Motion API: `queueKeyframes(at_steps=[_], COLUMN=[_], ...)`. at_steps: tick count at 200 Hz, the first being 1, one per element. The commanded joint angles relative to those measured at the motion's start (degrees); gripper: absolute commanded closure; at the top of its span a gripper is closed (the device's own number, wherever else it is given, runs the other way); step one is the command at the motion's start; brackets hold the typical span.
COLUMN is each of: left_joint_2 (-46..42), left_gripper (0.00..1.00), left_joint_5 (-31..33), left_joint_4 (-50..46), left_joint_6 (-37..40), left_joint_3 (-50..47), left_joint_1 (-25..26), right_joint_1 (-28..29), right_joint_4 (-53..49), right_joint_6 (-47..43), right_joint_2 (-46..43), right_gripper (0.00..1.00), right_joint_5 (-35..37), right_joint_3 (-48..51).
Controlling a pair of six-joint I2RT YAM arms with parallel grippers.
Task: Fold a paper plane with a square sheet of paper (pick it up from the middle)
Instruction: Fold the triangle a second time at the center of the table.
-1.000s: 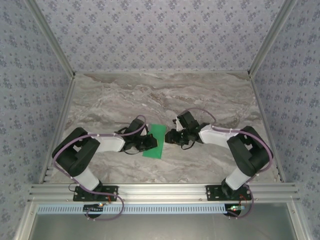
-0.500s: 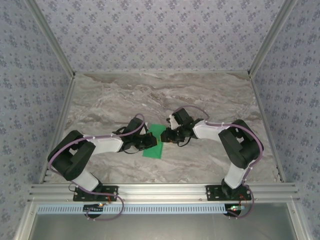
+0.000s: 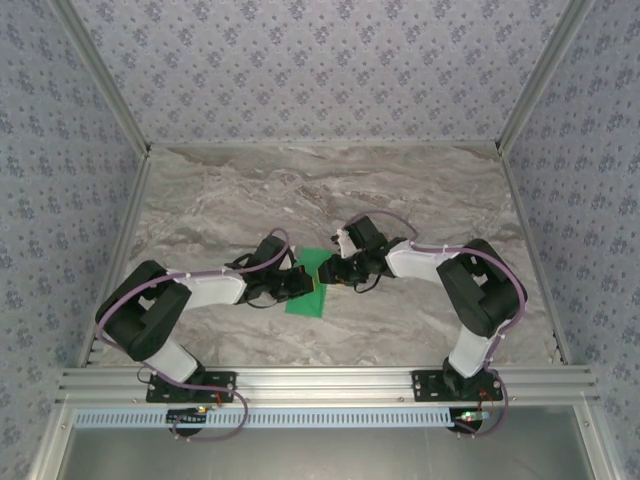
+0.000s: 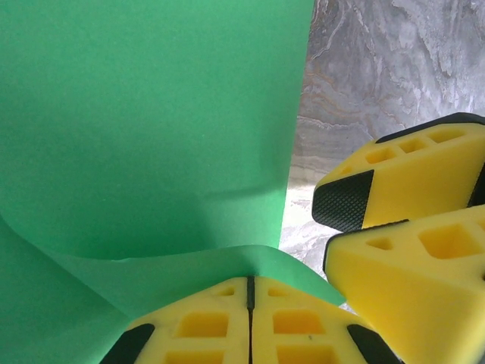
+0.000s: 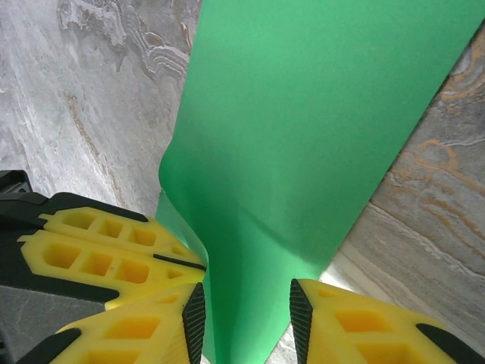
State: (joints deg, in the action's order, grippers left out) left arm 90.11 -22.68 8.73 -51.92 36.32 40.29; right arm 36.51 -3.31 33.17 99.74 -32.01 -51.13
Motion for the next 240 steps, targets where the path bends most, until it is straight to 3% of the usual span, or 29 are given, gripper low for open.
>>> queueKeyframes(at_steps=[1,133,183,240], left_joint_2=[0.6,2.54,1.41,-1.41], left_gripper=[0.93,0.94,0.94,0.94], left_joint_5=[0.61,0.62,0.71,1.27], left_joint_4=[-0.93,-1.35,-1.52,-2.66], left_joint_6=[1.01,1.24,1.1,1.09], left_joint_3=[0.51,1.12,1.04,0.35], left_joint_1=[0.46,0.41,0.4,0.41], right_joint_1=[0.28,-0.17,-0.16,-0.41], right_joint_4=[1.39,7.35,5.04,0.62], right_joint_6=[0.18,2.43,1.62,-0.99], right_joint_2=[-0.67,-1.59,-0.26,-0.72], right_gripper=[0.59,0.52,0.67,0.66], right_joint_5=[-1.95,-4.82,-4.22,-0.42], right_joint_3=[1.0,4.31,3.29,1.66])
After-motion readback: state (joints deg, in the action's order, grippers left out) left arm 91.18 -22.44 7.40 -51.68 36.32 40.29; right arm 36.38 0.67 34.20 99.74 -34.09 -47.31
